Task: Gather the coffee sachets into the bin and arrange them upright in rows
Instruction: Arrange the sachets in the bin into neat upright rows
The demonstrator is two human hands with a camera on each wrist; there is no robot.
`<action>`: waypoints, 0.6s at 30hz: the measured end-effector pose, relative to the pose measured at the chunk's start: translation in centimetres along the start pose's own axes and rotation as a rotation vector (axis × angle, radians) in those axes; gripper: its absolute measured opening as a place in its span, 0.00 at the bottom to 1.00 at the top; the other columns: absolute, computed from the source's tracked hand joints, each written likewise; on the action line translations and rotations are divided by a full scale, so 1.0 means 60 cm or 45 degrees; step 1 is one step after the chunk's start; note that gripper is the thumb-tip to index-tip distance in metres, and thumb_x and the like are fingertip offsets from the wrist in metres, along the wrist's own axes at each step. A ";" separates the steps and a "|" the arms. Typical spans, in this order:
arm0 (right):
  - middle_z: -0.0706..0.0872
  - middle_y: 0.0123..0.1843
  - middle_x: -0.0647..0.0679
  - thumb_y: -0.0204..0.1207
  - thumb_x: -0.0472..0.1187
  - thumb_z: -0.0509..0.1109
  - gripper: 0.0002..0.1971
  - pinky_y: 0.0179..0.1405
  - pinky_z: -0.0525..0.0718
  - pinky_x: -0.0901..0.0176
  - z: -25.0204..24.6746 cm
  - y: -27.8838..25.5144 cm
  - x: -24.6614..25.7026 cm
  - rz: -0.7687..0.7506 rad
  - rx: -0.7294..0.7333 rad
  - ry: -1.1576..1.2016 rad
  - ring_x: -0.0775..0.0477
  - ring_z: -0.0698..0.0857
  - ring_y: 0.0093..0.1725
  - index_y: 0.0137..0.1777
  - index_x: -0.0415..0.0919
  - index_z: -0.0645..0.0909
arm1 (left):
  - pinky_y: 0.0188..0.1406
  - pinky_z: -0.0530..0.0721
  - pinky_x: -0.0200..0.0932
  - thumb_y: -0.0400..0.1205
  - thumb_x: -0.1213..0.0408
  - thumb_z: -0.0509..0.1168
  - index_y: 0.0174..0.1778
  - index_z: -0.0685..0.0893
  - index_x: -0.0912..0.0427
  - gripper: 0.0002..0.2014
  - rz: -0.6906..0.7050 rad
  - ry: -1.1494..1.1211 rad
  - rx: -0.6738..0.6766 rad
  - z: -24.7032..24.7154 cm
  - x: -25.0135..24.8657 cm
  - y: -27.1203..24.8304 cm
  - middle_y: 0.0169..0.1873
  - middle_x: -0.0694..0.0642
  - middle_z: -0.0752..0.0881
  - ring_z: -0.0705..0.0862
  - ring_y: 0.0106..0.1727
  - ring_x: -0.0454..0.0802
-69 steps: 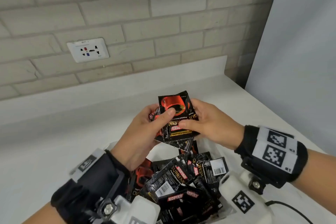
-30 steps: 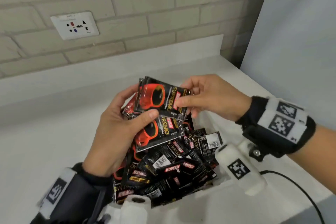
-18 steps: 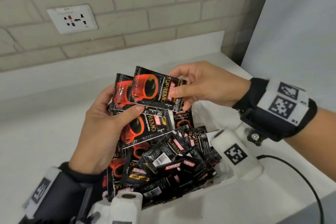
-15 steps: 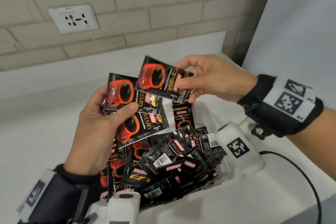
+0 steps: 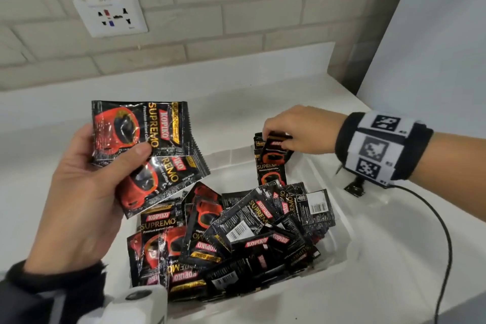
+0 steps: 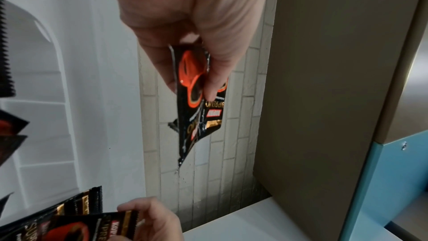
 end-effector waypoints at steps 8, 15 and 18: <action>0.74 0.43 0.50 0.77 0.35 0.66 0.09 0.32 0.70 0.62 0.064 0.033 0.021 -0.063 0.257 -0.169 0.49 0.76 0.43 0.57 0.41 0.76 | 0.33 0.88 0.43 0.52 0.58 0.73 0.40 0.87 0.40 0.20 -0.043 -0.024 0.003 -0.010 0.012 0.002 0.38 0.42 0.90 0.88 0.35 0.40; 0.74 0.37 0.50 0.77 0.41 0.69 0.10 0.24 0.65 0.62 0.085 0.041 0.023 -0.124 0.297 -0.495 0.45 0.77 0.39 0.52 0.38 0.74 | 0.34 0.90 0.44 0.55 0.60 0.72 0.41 0.87 0.41 0.19 -0.059 -0.020 -0.014 -0.017 0.017 0.005 0.39 0.42 0.90 0.89 0.38 0.41; 0.82 0.51 0.45 0.78 0.40 0.65 0.10 0.31 0.67 0.58 0.079 0.044 0.021 -0.129 0.220 -0.628 0.40 0.83 0.46 0.57 0.40 0.75 | 0.32 0.89 0.43 0.54 0.60 0.72 0.40 0.87 0.39 0.18 -0.056 -0.011 -0.019 -0.014 0.018 0.006 0.38 0.42 0.90 0.89 0.37 0.40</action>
Point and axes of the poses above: each hand's wrist, its own y-axis towards the middle knuckle, its own z-axis out of the palm, x = y × z, the point moved 7 cm from there along y, towards the middle knuckle
